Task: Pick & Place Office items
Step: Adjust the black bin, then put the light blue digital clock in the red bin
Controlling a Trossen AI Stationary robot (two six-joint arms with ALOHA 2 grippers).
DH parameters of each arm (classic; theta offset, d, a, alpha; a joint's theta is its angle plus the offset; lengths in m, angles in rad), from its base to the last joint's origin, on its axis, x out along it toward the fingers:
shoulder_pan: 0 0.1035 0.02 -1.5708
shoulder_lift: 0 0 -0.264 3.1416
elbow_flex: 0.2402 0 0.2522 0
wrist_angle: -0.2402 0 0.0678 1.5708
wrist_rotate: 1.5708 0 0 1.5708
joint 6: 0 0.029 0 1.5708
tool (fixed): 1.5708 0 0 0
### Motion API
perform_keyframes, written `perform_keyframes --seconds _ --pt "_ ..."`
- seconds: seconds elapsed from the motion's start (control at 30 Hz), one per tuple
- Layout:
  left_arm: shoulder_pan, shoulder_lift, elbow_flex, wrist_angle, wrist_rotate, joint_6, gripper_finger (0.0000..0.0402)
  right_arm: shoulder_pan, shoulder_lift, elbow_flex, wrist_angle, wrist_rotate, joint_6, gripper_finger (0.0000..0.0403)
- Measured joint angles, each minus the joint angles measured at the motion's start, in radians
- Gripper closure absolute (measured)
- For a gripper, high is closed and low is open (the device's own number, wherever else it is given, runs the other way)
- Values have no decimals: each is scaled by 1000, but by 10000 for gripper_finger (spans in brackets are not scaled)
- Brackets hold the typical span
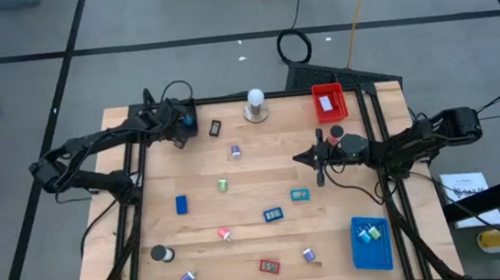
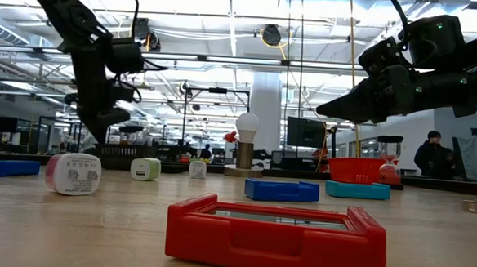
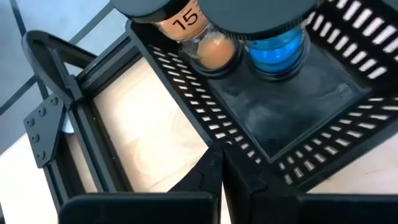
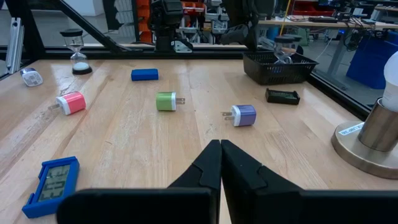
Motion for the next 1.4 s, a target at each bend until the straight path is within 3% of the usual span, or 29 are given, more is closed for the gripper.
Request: perform_keyframes --seconds 0.43,0.6,0.77,0.93,1.03,1.23,1.4 --pt "1 -11 14 -8 2 -3 397 0 0 0 0 0 0 402" --pt "-20 -104 15 -45 3 -35 388 0 0 0 0 0 -3 402" --pt "-115 -289 -14 -46 2 -95 396 0 0 0 0 0 -8 402" --pt "-288 -470 -148 222 9 -80 387 0 0 0 0 0 37 401" --pt "-370 -518 -260 428 83 -76 390 0 0 0 0 -2 78 402" --pt "-460 -479 -448 850 300 -57 397 0 0 17 1 2 140 402" --pt "-539 -393 -527 1070 326 17 387 33 0 86 -110 56 146 402"
